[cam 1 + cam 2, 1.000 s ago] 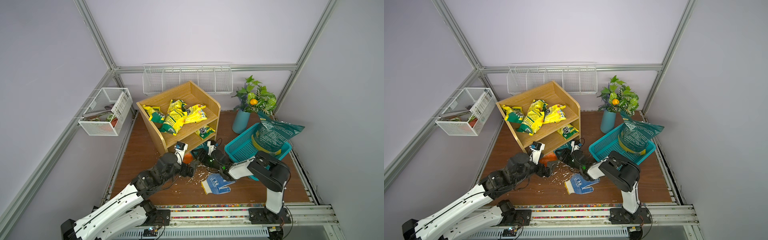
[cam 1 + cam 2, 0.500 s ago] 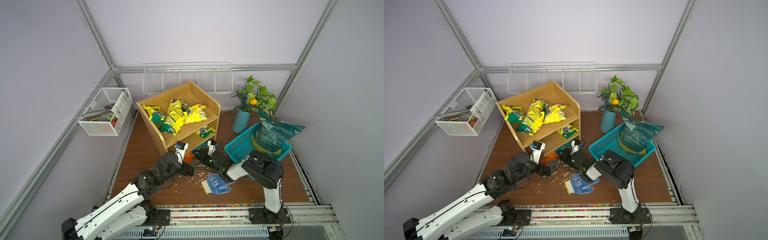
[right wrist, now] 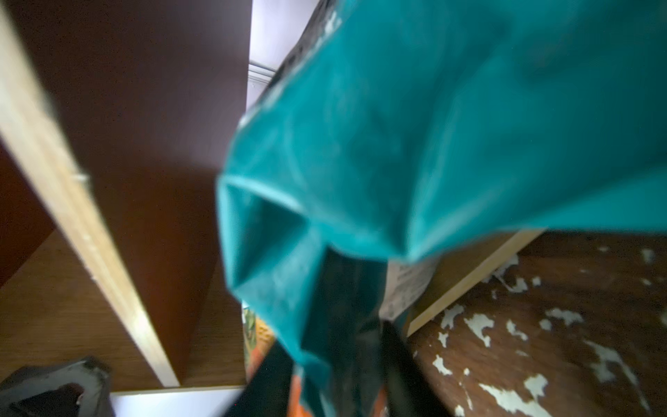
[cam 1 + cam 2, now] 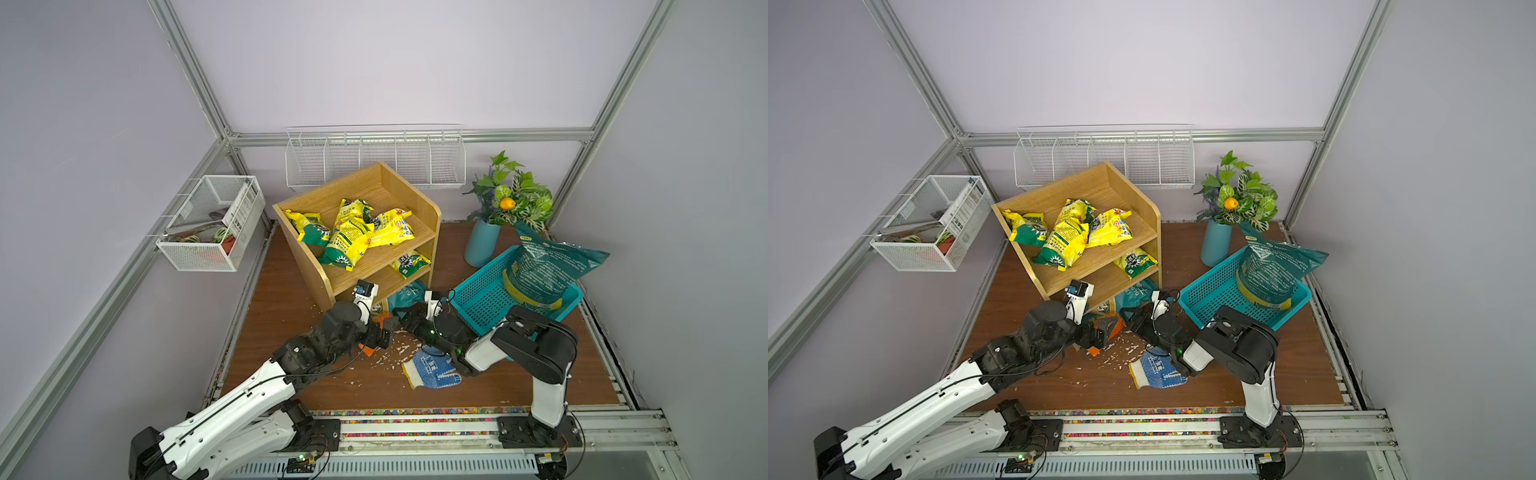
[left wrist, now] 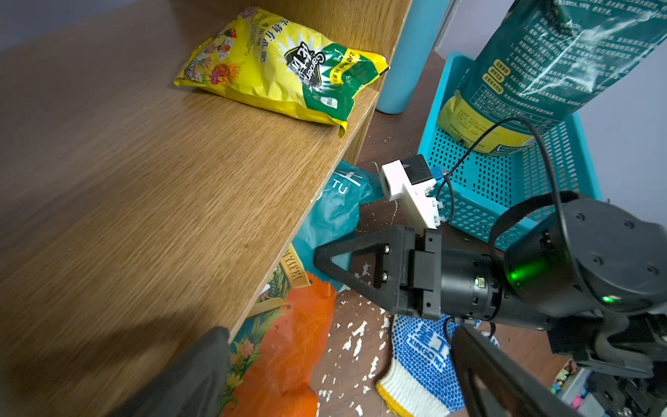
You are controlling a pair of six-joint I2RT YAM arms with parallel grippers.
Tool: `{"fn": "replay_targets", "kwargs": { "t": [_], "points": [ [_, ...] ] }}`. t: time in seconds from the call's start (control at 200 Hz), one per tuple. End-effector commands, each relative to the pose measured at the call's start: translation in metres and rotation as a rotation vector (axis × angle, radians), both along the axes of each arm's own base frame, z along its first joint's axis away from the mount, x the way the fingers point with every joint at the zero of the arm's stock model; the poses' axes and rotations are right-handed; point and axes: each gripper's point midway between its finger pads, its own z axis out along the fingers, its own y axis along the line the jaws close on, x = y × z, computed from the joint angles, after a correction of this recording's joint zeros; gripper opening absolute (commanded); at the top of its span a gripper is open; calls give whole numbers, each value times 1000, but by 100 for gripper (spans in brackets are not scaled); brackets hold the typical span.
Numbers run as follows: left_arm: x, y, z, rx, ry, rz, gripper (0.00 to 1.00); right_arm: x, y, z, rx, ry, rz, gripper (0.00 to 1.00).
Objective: Take down the fertilizer bag from the shelf
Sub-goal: Adjust the fertilizer bag on the shelf, then pick up the fertilizer bag from the shelf.
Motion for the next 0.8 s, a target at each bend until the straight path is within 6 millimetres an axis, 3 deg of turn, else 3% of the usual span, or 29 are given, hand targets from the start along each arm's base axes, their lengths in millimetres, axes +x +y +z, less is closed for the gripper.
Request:
{"fn": "replay_targets", "kwargs": {
  "t": [0.0,0.15,0.32,0.39,0.525,0.615,0.795],
  "points": [
    [6,2,15,-8,-42,18,100,1,12,8,28,-42,37,66],
    [5,4,14,1,-38,20,100,10,18,23,46,-96,37,70],
    [4,5,11,-5,-30,24,100,22,31,30,15,-122,42,66],
    [4,5,11,-9,-29,25,100,26,33,26,8,-116,37,56],
    [3,7,13,-16,-34,31,100,30,20,18,27,-97,-8,16],
    [3,9,12,-19,-37,35,100,26,8,16,25,-92,-23,1],
    [3,7,7,-10,-29,32,100,2,0,41,55,-109,31,0]
  ]
}}
